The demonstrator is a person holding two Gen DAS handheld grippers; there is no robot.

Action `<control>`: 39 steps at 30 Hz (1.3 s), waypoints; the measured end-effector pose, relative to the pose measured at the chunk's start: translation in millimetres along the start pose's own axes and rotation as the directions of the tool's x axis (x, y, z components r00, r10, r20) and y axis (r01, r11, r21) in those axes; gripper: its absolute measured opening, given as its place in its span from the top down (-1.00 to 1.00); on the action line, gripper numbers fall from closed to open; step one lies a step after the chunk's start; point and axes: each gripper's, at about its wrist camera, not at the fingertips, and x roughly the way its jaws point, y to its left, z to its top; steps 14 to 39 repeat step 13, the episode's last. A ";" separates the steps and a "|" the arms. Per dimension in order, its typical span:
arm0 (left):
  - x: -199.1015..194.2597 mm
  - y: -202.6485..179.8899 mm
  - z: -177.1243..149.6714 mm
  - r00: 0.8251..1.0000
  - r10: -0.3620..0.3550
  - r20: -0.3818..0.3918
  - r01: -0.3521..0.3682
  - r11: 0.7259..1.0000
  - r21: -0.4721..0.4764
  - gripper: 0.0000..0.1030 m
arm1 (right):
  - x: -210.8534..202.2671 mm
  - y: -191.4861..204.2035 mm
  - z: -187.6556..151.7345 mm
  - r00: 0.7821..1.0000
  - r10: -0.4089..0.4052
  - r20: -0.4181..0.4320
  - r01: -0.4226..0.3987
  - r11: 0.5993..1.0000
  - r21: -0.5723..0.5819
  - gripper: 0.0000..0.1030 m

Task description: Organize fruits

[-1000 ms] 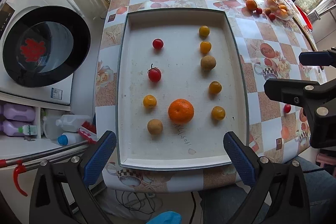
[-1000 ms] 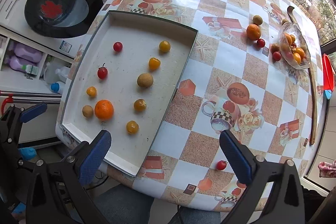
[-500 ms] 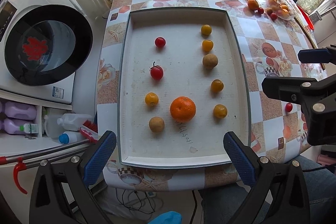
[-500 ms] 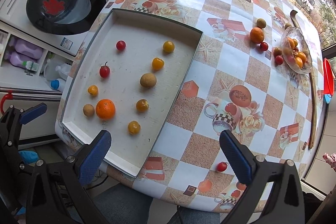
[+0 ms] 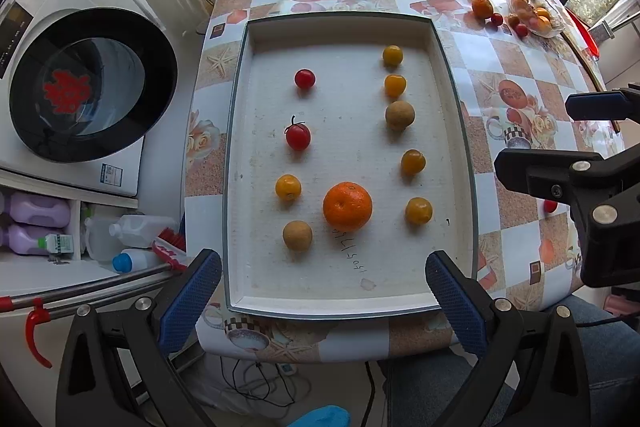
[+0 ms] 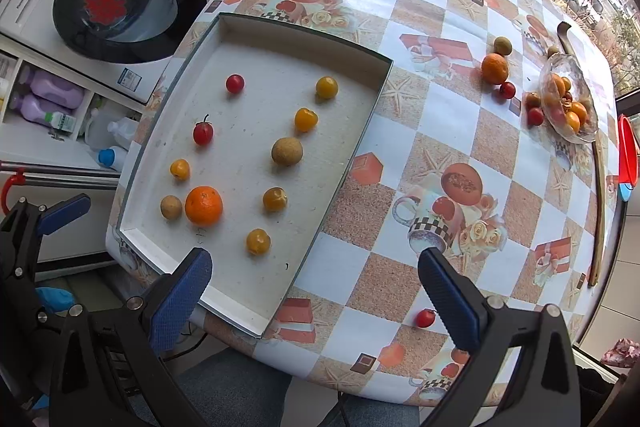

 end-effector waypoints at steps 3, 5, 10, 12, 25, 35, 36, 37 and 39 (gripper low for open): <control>0.8 0.2 -0.7 1.000 0.000 -0.007 0.000 1.000 -0.004 -1.00 | 0.2 -0.2 0.0 1.000 0.001 -0.001 -0.001 1.000 -0.002 -1.00; 1.6 0.3 -1.5 1.000 0.001 -0.011 -0.001 1.000 -0.005 -1.00 | 0.2 -0.5 0.5 1.000 0.003 -0.003 -0.003 1.000 -0.005 -1.00; 1.7 0.0 -3.5 1.000 -0.012 -0.005 0.012 1.000 -0.005 -1.00 | 0.7 -0.5 0.3 1.000 0.005 -0.007 -0.005 1.000 -0.014 -1.00; 0.5 -0.6 -4.2 1.000 -0.027 0.000 0.027 1.000 -0.003 -1.00 | 1.0 -0.1 -0.2 1.000 0.005 -0.006 -0.005 1.000 -0.014 -1.00; 0.5 -1.0 -4.4 0.999 -0.032 -0.001 0.032 0.999 -0.002 -1.00 | 1.0 -0.2 -0.2 1.000 0.006 -0.006 -0.006 1.000 -0.013 -1.00; 0.5 -1.0 -4.4 0.999 -0.032 -0.001 0.032 0.999 -0.002 -1.00 | 1.0 -0.2 -0.2 1.000 0.006 -0.006 -0.006 1.000 -0.013 -1.00; 0.5 -1.0 -4.4 0.999 -0.032 -0.001 0.032 0.999 -0.002 -1.00 | 1.0 -0.2 -0.2 1.000 0.006 -0.006 -0.006 1.000 -0.013 -1.00; 0.5 -1.0 -4.4 0.999 -0.032 -0.001 0.032 0.999 -0.002 -1.00 | 1.0 -0.2 -0.2 1.000 0.006 -0.006 -0.006 1.000 -0.013 -1.00; 0.5 -1.0 -4.4 0.999 -0.032 -0.001 0.032 0.999 -0.002 -1.00 | 1.0 -0.2 -0.2 1.000 0.006 -0.006 -0.006 1.000 -0.013 -1.00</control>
